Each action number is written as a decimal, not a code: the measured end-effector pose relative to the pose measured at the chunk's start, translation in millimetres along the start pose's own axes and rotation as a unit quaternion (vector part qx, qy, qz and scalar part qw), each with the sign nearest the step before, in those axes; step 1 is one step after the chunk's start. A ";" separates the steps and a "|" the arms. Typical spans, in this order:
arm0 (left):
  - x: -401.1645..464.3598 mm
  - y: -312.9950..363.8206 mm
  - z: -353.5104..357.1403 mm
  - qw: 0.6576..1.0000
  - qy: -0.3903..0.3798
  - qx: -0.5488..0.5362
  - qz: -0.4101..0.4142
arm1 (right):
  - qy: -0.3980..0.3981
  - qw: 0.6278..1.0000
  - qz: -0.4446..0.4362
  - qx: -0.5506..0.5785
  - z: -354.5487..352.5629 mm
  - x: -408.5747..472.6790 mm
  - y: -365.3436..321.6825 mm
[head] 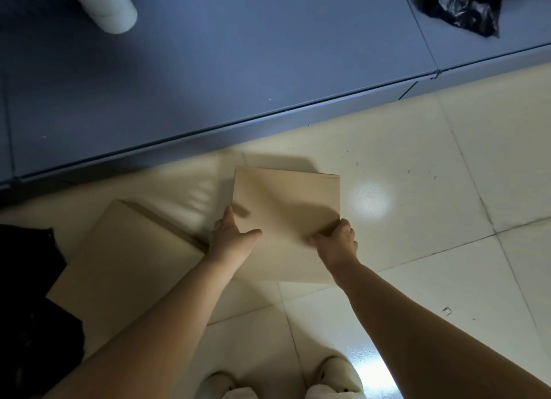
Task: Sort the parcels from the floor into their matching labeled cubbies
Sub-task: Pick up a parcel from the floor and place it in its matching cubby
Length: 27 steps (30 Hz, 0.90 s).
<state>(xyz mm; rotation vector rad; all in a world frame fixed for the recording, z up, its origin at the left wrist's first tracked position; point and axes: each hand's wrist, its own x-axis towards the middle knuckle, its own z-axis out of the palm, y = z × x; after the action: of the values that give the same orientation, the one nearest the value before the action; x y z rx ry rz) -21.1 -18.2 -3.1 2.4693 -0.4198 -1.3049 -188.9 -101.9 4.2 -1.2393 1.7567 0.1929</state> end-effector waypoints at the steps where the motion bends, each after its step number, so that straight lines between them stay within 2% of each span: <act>1: -4.9 2.8 -2.3 1.000 -0.001 -0.010 0.001 | 0.008 1.000 0.010 0.009 -5.3 -3.3 -0.5; 12: -123.3 61.7 -66.2 0.998 0.001 -0.056 -0.002 | 0.033 0.996 0.051 0.057 -93.7 -105.8 -38.7; 22: -271.6 173.7 -142.3 0.996 -0.008 -0.087 0.008 | 0.083 0.990 0.027 0.109 -232.4 -230.3 -90.8; 27: -344.0 224.0 -174.8 0.993 -0.043 -0.108 0.017 | 0.099 0.984 0.015 0.150 -299.7 -297.2 -107.8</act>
<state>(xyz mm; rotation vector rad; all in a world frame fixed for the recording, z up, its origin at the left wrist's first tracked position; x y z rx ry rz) -85.8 -60.3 436.3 2.2253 -0.3211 -1.3693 -269.2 -136.4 431.0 -1.0402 1.8926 -0.1796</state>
